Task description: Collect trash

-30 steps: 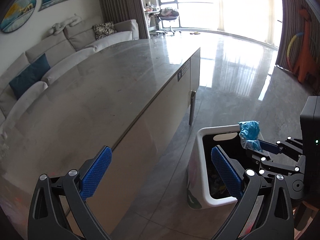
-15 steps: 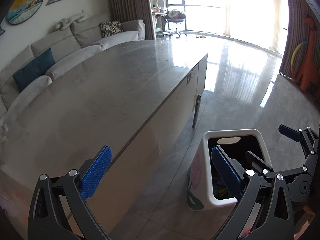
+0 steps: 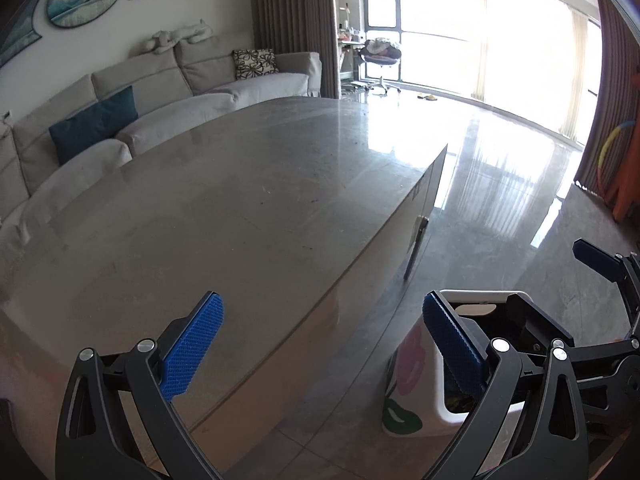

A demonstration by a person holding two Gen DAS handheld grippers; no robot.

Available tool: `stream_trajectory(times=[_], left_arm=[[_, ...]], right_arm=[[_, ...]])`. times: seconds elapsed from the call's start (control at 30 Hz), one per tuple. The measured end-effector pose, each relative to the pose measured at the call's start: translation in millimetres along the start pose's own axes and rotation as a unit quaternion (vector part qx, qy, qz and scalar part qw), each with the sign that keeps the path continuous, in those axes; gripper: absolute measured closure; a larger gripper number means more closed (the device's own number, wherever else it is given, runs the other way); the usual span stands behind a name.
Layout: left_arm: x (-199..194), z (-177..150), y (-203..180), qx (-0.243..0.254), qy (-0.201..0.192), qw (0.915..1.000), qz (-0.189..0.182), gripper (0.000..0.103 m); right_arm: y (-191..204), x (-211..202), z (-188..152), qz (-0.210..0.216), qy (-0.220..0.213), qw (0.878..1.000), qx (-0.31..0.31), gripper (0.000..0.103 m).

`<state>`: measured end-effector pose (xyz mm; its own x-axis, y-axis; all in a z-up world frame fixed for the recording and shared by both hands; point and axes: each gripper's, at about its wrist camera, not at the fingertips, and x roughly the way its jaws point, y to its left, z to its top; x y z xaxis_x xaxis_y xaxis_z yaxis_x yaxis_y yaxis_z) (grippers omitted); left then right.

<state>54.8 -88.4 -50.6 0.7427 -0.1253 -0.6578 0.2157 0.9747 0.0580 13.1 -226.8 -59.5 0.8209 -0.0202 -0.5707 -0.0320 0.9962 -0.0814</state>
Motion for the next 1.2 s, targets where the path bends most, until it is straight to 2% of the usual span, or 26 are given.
stream_trajectory(times=[0.3, 0.63, 0.97, 1.2], left_arm=[[-9.6, 6.9, 72.8, -0.042, -0.010, 0.9976, 0.054, 0.004], [-22.4, 5.8, 150.4, -0.071, -0.024, 0.9878, 0.137, 0.003], [-25.1, 6.6, 190.0, -0.083, -0.022, 0.9853, 0.147, 0.003], [-26.1, 0.8, 193.0, -0.091, -0.021, 0.9848, 0.147, 0.003]], right_arm=[[67.4, 12.8, 40.3, 0.040, -0.029, 0.998, -0.038, 0.004], [144.7, 30.0, 69.7, 0.080, -0.042, 0.994, -0.068, 0.004], [174.9, 38.2, 81.8, 0.093, -0.040, 0.992, -0.078, 0.004], [177.4, 37.6, 77.3, 0.092, -0.040, 0.991, -0.084, 0.004]])
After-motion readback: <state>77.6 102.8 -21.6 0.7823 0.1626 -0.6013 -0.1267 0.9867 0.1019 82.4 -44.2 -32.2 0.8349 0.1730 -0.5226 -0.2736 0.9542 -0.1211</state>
